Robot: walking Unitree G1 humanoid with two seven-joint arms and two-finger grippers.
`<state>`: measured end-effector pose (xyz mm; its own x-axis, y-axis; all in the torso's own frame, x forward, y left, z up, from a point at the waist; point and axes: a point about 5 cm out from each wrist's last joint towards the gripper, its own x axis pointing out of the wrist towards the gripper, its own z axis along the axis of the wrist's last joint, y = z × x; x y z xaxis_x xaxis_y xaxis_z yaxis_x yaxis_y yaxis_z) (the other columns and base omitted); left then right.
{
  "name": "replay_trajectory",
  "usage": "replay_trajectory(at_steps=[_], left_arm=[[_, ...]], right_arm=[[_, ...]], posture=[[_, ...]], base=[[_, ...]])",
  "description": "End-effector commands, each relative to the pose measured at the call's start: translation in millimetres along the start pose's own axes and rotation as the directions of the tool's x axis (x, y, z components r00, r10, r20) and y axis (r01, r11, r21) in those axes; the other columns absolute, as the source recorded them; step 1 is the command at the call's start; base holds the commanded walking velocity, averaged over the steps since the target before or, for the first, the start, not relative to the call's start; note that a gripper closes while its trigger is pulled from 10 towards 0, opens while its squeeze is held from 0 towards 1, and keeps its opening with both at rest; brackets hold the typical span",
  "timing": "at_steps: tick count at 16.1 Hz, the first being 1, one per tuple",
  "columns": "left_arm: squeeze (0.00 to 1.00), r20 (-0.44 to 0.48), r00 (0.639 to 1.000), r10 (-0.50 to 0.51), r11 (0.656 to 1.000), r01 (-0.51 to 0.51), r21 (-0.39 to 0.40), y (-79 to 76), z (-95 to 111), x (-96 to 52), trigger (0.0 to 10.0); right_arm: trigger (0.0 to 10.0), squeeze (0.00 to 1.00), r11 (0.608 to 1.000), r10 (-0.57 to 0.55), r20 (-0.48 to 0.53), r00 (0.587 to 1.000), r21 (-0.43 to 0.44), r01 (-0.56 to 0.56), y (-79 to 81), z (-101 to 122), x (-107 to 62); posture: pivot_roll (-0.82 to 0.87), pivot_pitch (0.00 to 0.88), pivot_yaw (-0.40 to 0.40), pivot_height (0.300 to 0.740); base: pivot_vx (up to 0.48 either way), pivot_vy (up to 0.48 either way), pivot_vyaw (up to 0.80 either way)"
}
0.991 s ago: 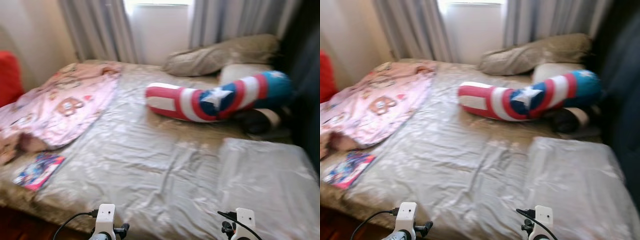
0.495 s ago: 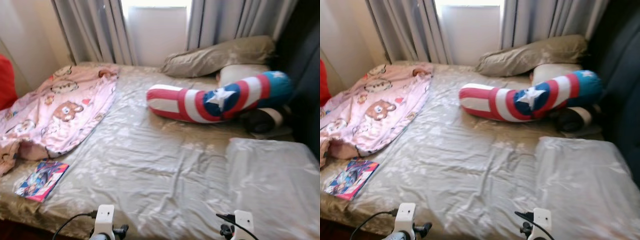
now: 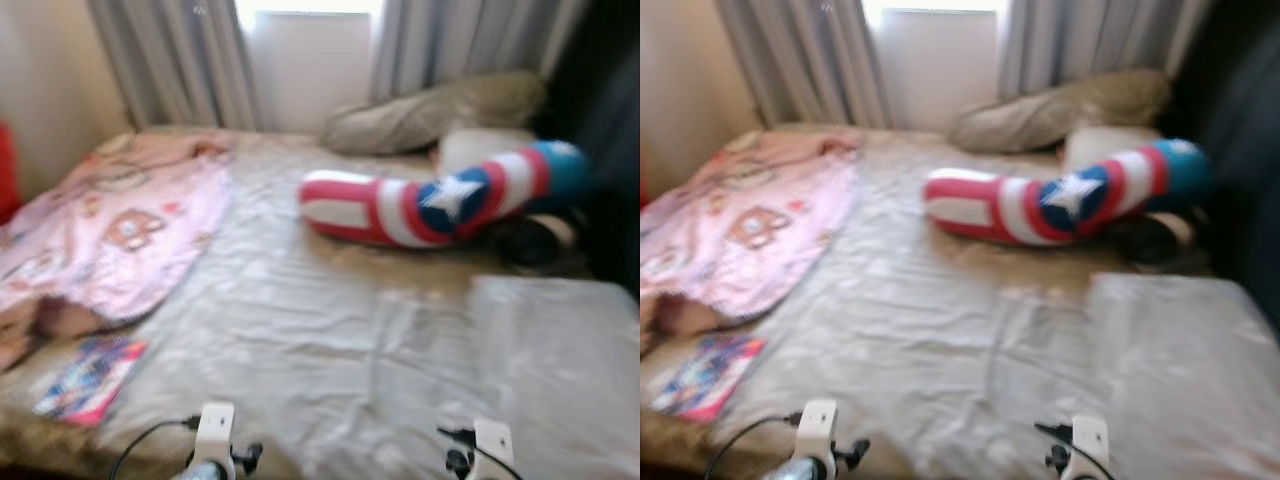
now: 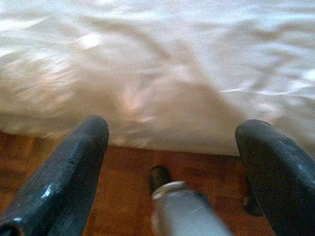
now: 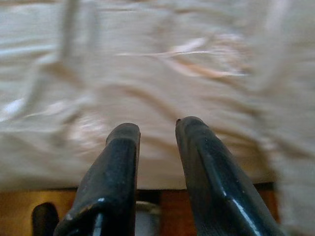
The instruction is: Clean up the room
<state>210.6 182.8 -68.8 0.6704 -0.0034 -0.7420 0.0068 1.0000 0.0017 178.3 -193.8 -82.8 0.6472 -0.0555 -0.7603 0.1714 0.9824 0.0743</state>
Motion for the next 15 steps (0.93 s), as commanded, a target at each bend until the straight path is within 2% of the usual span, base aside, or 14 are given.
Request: replay_trajectory(at_steps=[1,4,5,15], left_arm=[[0.0,-0.027,0.999,0.022,1.0,-0.022,0.009,7.5,-7.0,-2.1,10.0],[0.0,-0.029,0.999,0.022,1.0,-0.021,0.008,7.5,-7.8,-2.3,10.0],[0.0,-0.029,0.999,0.021,1.0,-0.021,0.009,7.4,-8.0,-2.4,10.0],[0.0,-0.028,0.999,0.023,1.0,-0.023,0.003,7.6,-7.4,-2.2,10.0]], right_arm=[[10.0,0.0,0.999,0.029,0.004,1.0,-0.03,-0.029,8.3,2.1,1.4],[10.0,0.0,0.999,0.035,0.004,0.999,-0.027,-0.035,9.2,1.4,1.2],[10.0,0.0,1.0,0.029,0.002,1.0,-0.004,-0.029,8.8,0.7,1.1],[10.0,0.0,1.0,0.026,0.006,1.0,0.002,-0.026,8.4,1.5,1.2]], posture=[[-0.03,0.0,0.017,0.74],[-0.03,0.0,0.017,0.74],[-0.03,0.0,0.017,0.74],[-0.03,0.0,0.017,0.74]], base=[[0.0,0.48,0.0],[0.0,0.48,0.74],[0.0,0.48,0.0],[0.0,0.48,0.0]])
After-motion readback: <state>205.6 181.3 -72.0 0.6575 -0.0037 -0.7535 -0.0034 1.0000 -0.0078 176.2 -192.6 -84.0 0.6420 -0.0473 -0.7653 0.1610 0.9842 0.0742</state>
